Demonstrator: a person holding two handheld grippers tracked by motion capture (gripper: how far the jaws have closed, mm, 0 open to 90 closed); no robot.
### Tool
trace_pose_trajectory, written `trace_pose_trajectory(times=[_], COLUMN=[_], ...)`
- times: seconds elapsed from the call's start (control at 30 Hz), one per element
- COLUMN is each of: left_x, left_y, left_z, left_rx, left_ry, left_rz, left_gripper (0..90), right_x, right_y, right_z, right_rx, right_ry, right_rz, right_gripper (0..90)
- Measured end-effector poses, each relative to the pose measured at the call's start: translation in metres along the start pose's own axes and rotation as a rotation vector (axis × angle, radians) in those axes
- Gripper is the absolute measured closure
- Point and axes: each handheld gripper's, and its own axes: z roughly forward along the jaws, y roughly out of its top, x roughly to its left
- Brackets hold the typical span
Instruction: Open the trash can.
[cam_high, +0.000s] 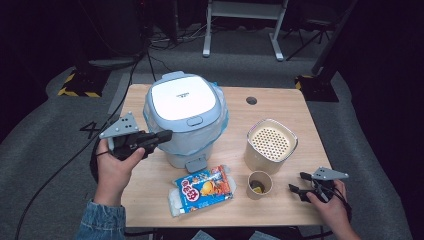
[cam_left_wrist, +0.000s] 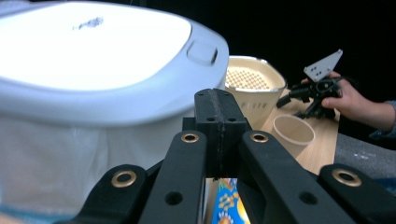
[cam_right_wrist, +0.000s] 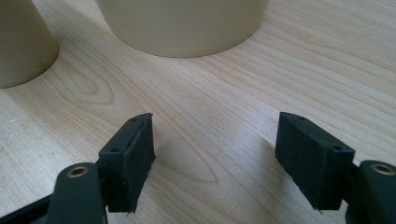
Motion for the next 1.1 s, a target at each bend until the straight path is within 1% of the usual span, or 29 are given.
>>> trace_pose_trajectory(times=[0.13, 0.23, 0.37, 0.47, 0.6, 0.7, 0.8, 0.97, 1.07, 1.1], left_x=[0.003, 0.006, 0.007, 0.005, 0.004, 0.004, 0.002, -0.003, -0.005, -0.005], left_y=[0.011, 0.017, 0.025, 0.031, 0.037, 0.040, 0.041, 0.042, 0.043, 0.043], left_z=[0.009, 0.017, 0.028, 0.035, 0.041, 0.046, 0.048, 0.054, 0.056, 0.056], left_rx=[-0.006, 0.011, 0.026, 0.026, 0.034, 0.061, 0.068, 0.087, 0.097, 0.102], left_ry=[0.022, 0.034, 0.031, 0.029, 0.049, 0.075, 0.062, 0.045, 0.037, 0.041], left_rz=[-0.003, -0.011, -0.003, 0.006, 0.016, 0.025, 0.032, 0.063, 0.057, 0.061], left_gripper=[89.9, 89.8, 89.8, 89.8, 89.9, 89.9, 89.9, 89.9, 90.0, 90.0], right_x=[0.000, 0.000, 0.000, 0.000, 0.000, 0.000, 0.000, 0.000, 0.000, 0.000], right_y=[0.000, 0.000, 0.000, 0.000, 0.000, 0.000, 0.000, 0.000, 0.000, 0.000], right_z=[0.000, 0.000, 0.000, 0.000, 0.000, 0.000, 0.000, 0.000, 0.000, 0.000], right_rx=[0.000, 0.000, 0.000, 0.000, 0.000, 0.000, 0.000, 0.000, 0.000, 0.000], right_ry=[0.000, 0.000, 0.000, 0.000, 0.000, 0.000, 0.000, 0.000, 0.000, 0.000], right_rz=[0.000, 0.000, 0.000, 0.000, 0.000, 0.000, 0.000, 0.000, 0.000, 0.000], right_gripper=[28.8, 28.7, 28.7, 28.8, 28.7, 28.8, 28.8, 28.7, 28.7, 28.7])
